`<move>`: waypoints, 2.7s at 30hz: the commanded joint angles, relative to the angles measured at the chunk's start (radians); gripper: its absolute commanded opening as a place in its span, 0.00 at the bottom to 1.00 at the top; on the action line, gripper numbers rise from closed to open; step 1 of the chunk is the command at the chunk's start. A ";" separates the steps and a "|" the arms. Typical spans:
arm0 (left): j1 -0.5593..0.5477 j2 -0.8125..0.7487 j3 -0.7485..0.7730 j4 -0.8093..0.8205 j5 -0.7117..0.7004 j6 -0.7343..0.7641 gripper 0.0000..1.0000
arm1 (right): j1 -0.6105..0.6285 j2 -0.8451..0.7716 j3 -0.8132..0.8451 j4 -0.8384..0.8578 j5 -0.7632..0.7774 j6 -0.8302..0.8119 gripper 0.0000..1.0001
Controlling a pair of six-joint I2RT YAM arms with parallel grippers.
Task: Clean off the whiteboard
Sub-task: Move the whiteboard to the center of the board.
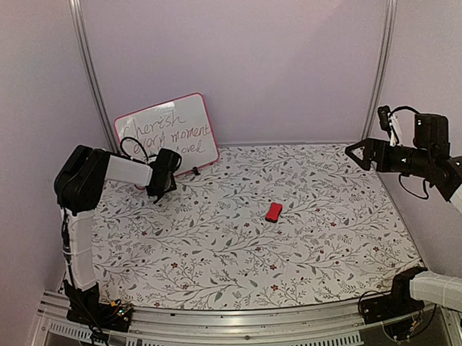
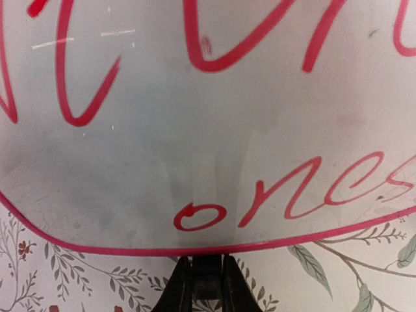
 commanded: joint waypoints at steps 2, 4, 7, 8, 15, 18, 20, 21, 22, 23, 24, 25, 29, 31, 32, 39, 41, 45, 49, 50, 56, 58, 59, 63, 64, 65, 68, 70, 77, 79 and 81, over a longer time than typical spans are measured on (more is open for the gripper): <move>-0.054 -0.038 -0.038 -0.015 0.061 0.029 0.00 | -0.005 -0.006 -0.016 0.024 -0.020 0.012 0.99; -0.062 -0.047 -0.046 -0.013 0.065 0.025 0.00 | -0.007 -0.005 -0.018 0.024 -0.022 0.014 0.99; -0.071 -0.056 -0.053 -0.007 0.064 0.028 0.00 | -0.005 -0.003 -0.021 0.027 -0.022 0.017 0.99; -0.076 -0.056 -0.053 -0.007 0.062 0.028 0.00 | -0.005 -0.003 -0.022 0.028 -0.022 0.017 0.99; -0.113 -0.052 -0.062 -0.007 0.027 0.038 0.00 | -0.006 0.001 -0.034 0.036 -0.028 0.023 0.99; -0.125 -0.049 -0.068 -0.004 0.014 0.038 0.00 | -0.005 0.002 -0.034 0.036 -0.029 0.023 0.99; -0.131 -0.046 -0.074 0.003 0.015 0.037 0.00 | -0.006 0.004 -0.034 0.038 -0.029 0.023 0.99; -0.134 -0.045 -0.077 0.009 0.020 0.039 0.00 | -0.006 0.004 -0.034 0.039 -0.028 0.023 0.99; -0.135 -0.043 -0.079 0.012 0.022 0.039 0.00 | -0.005 0.005 -0.034 0.040 -0.028 0.024 0.99; -0.137 -0.042 -0.080 0.012 0.024 0.037 0.00 | -0.006 0.006 -0.034 0.040 -0.029 0.023 0.99; -0.140 -0.041 -0.083 0.014 0.024 0.037 0.00 | -0.005 0.008 -0.034 0.040 -0.029 0.024 0.99; -0.143 -0.041 -0.086 0.015 0.022 0.034 0.00 | -0.006 0.008 -0.034 0.040 -0.029 0.025 0.99; -0.153 -0.054 -0.104 0.020 0.024 0.028 0.00 | -0.006 0.009 -0.033 0.041 -0.030 0.025 0.99; -0.158 -0.066 -0.121 0.027 0.027 0.021 0.00 | -0.006 0.009 -0.034 0.041 -0.029 0.025 0.99; -0.159 -0.072 -0.128 0.035 0.032 0.020 0.00 | -0.006 0.009 -0.034 0.042 -0.029 0.026 0.99; -0.181 -0.090 -0.160 0.057 0.047 0.021 0.00 | -0.006 0.014 -0.039 0.050 -0.038 0.030 0.99; -0.187 -0.093 -0.173 0.070 0.047 0.024 0.00 | -0.006 0.014 -0.041 0.051 -0.039 0.032 0.99; -0.200 -0.096 -0.188 0.082 0.053 0.023 0.00 | -0.005 0.018 -0.043 0.051 -0.040 0.032 0.99; -0.218 -0.100 -0.199 0.092 0.057 0.024 0.00 | -0.006 0.022 -0.045 0.054 -0.039 0.034 0.99; -0.221 -0.102 -0.202 0.095 0.059 0.023 0.00 | -0.006 0.022 -0.046 0.055 -0.038 0.035 0.99; -0.259 -0.120 -0.223 0.101 0.063 0.010 0.00 | -0.005 0.030 -0.056 0.053 -0.030 0.041 0.99; -0.270 -0.125 -0.228 0.100 0.062 0.007 0.00 | -0.006 0.032 -0.056 0.053 -0.029 0.041 0.99; -0.275 -0.127 -0.229 0.098 0.062 0.005 0.00 | -0.006 0.032 -0.054 0.053 -0.031 0.042 0.99; -0.296 -0.129 -0.231 0.087 0.063 -0.007 0.00 | -0.006 0.033 -0.048 0.053 -0.032 0.045 0.99; -0.303 -0.131 -0.230 0.082 0.062 -0.011 0.00 | -0.005 0.034 -0.048 0.051 -0.032 0.046 0.99; -0.310 -0.134 -0.230 0.076 0.061 -0.017 0.00 | -0.005 0.034 -0.049 0.051 -0.031 0.046 0.99; -0.328 -0.143 -0.226 0.050 0.055 -0.044 0.00 | -0.005 0.034 -0.055 0.043 -0.013 0.045 0.99; -0.343 -0.147 -0.221 0.031 0.050 -0.063 0.00 | -0.005 0.041 -0.061 0.038 0.002 0.042 0.99; -0.396 -0.154 -0.215 0.002 0.032 -0.103 0.00 | -0.005 0.053 -0.074 0.034 0.029 0.047 0.99; -0.409 -0.146 -0.203 -0.025 0.021 -0.125 0.00 | -0.005 0.058 -0.080 0.029 0.048 0.050 0.99; -0.420 -0.139 -0.190 -0.055 0.012 -0.155 0.00 | 0.000 0.065 -0.089 0.027 0.066 0.052 0.99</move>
